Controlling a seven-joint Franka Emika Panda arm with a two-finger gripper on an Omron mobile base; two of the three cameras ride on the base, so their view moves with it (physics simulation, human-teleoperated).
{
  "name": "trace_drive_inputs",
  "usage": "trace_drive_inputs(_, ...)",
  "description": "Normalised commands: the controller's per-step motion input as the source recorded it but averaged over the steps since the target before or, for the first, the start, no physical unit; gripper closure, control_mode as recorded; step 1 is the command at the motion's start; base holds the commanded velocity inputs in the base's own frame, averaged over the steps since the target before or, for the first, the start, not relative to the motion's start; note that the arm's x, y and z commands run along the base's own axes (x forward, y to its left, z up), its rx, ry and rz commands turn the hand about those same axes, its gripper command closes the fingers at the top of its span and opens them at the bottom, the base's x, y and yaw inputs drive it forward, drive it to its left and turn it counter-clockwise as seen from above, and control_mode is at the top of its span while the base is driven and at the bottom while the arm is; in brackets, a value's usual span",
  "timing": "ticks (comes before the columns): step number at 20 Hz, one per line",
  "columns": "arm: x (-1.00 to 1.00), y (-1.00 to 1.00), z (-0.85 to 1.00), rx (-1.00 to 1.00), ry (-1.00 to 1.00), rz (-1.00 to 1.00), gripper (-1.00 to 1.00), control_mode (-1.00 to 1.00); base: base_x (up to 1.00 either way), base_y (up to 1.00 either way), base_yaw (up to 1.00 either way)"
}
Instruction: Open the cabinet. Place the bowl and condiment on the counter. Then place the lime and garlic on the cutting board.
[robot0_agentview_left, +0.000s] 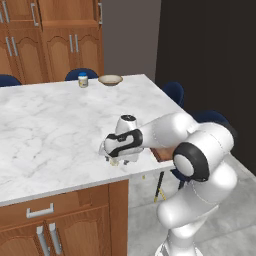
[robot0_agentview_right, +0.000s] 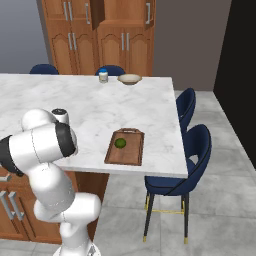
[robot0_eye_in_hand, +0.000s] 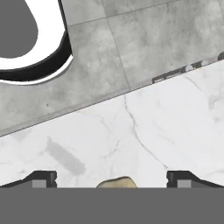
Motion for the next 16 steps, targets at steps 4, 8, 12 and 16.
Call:
trace_drive_inputs(4,0.37,0.00,-0.22,0.00,0.00,0.00,-1.00,-1.00,0.00,0.00,0.00)
trace_drive_inputs(8,0.52,0.02,-0.34,0.00,0.00,0.00,-1.00,-1.00,0.00,0.00,0.00)
trace_drive_inputs(12,0.10,0.06,-0.27,0.00,0.00,0.00,-1.00,-1.00,0.00,0.00,0.00)
trace_drive_inputs(16,0.00,0.02,-0.09,0.00,0.00,0.00,1.00,-1.00,0.00,0.00,0.00)
